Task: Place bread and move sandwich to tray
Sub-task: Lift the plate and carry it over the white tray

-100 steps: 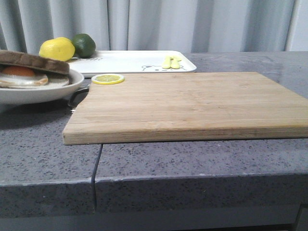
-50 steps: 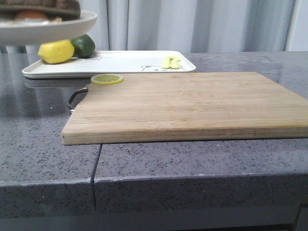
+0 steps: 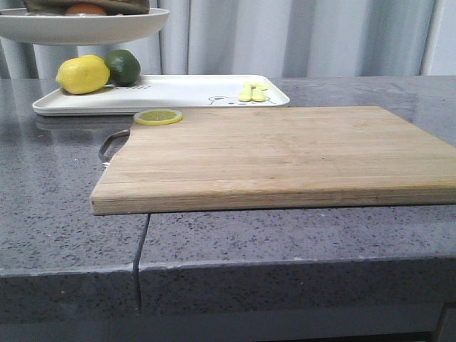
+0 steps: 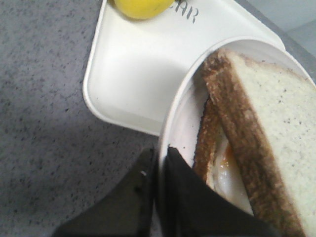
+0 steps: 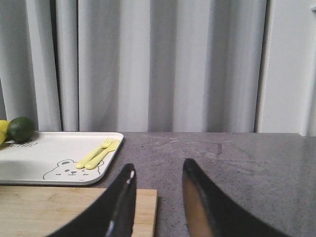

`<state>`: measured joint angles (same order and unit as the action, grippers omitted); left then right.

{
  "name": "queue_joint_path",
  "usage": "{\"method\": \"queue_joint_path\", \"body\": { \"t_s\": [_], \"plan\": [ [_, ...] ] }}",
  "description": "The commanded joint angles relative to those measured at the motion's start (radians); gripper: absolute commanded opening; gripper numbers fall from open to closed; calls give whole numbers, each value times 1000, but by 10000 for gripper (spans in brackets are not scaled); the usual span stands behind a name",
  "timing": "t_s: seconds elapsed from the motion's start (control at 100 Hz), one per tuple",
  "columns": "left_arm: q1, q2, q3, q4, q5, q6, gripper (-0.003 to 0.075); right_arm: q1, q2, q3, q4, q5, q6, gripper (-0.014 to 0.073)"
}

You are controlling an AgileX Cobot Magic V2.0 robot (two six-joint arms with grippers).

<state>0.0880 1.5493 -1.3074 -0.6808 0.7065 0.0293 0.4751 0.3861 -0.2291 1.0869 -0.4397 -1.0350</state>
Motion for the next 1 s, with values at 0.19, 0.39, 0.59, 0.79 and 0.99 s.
{"method": "queue_joint_path", "body": {
  "t_s": [0.19,0.39,0.59,0.79,0.99],
  "plan": [
    [-72,126,-218,-75,-35,35,-20,-8,4,-29,-29,-45,-10,256],
    [-100,260,-359,-78,-9,35,-20,-8,4,-29,-29,-45,-10,256],
    [-116,394,-527,-92,47,37,-20,-8,4,-29,-29,-45,-10,256],
    [-149,501,-660,-94,66,37,-20,-8,4,-29,-29,-45,-10,256],
    [-156,573,-750,-92,84,37,-20,-8,4,-29,-29,-47,-10,256]
  ]
}}
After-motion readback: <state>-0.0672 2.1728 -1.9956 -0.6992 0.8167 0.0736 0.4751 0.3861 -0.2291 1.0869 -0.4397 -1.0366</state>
